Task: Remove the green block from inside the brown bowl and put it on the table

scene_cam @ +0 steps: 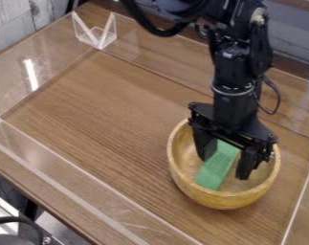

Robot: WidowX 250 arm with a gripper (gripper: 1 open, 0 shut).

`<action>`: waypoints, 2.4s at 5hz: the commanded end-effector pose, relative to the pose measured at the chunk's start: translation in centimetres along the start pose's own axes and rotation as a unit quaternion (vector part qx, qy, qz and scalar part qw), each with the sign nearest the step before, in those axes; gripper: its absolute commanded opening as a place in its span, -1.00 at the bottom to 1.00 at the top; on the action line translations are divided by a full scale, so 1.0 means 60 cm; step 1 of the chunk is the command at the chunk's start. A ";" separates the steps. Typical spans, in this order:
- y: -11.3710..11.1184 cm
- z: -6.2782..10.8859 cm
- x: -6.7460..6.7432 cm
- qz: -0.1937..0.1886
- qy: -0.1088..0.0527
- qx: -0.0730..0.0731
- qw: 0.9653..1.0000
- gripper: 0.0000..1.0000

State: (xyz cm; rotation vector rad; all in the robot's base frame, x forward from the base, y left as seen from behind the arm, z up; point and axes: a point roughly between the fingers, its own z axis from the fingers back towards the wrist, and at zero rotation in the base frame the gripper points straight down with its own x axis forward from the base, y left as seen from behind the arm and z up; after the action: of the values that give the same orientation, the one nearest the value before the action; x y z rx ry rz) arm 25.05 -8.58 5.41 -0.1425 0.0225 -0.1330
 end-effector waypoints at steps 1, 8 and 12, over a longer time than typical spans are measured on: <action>0.002 0.009 0.008 0.004 -0.013 -0.005 1.000 1.00; 0.005 0.006 0.000 0.006 -0.007 -0.004 1.000 -1.00; 0.030 0.157 0.011 0.065 -0.045 0.002 0.997 -1.00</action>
State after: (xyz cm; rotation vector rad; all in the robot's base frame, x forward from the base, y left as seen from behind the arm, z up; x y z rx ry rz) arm 25.72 -5.62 13.14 -0.1358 -0.0092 0.0018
